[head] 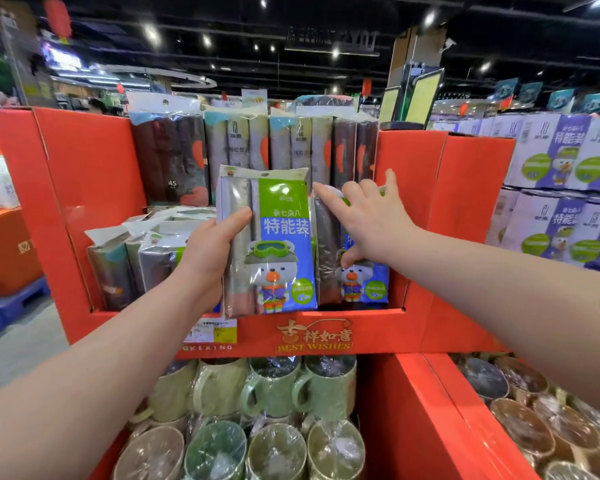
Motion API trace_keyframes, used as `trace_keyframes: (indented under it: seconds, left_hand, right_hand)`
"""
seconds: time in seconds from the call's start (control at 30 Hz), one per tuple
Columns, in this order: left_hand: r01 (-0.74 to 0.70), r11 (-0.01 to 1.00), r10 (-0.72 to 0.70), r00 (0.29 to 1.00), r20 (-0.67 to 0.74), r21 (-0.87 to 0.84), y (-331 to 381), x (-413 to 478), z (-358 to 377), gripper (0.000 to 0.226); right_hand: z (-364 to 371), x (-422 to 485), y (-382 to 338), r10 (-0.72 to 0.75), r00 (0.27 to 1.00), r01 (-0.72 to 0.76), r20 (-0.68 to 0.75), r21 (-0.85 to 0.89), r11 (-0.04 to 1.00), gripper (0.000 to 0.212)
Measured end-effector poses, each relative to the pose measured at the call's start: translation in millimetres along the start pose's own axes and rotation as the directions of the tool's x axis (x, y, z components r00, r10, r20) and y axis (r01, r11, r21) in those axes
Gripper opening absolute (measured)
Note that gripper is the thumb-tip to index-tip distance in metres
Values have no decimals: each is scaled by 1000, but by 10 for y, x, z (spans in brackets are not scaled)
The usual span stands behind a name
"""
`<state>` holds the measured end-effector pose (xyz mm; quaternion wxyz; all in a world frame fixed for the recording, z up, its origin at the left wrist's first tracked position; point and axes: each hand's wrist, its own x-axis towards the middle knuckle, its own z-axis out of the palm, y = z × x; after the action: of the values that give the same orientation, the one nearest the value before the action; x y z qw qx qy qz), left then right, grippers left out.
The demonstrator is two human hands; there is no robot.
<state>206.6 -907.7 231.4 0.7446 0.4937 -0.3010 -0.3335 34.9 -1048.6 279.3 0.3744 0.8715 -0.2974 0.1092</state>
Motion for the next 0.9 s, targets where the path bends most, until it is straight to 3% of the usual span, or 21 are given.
trace_keyframes:
  seconds: [0.13, 0.27, 0.4, 0.53, 0.67, 0.73, 0.8, 0.87, 0.9]
  left_hand:
    - [12, 1000, -13, 1000, -13, -12, 32, -61, 23, 30]
    - [19, 999, -20, 999, -27, -28, 79, -107, -8, 37]
    - [22, 998, -23, 999, -28, -64, 117, -186, -27, 38]
    - [25, 999, -28, 997, -70, -35, 156, -253, -50, 36]
    - [31, 999, -32, 998, -58, -6, 250, -352, -32, 33]
    - [4, 999, -1, 999, -54, 52, 278, -376, -4, 34]
    - [-46, 994, 48, 999, -24, 99, 309, -384, 73, 36]
    - [-88, 986, 87, 996, 12, 140, 355, -426, 199, 26]
    - [-98, 985, 97, 995, 17, 142, 374, -445, 264, 27]
  right_hand:
    - [158, -350, -146, -28, 993, 21, 117, 63, 998, 124]
    - [177, -479, -177, -51, 952, -29, 301, 254, 967, 104]
    - [45, -363, -125, -20, 925, -70, 379, 221, 973, 117]
    - [167, -273, -106, -45, 860, -148, 508, 334, 931, 111]
    - [-136, -201, 8, -106, 829, -194, 549, 459, 867, 82]
    - [-390, -176, 76, -72, 923, -220, 377, 674, 706, 71]
    - [-635, -149, 99, 6, 981, -174, 193, 872, 457, 80]
    - [-773, -112, 39, 24, 982, -186, 185, 959, 215, 103]
    - [-787, -96, 4, 29, 967, -254, 253, 965, 65, 113]
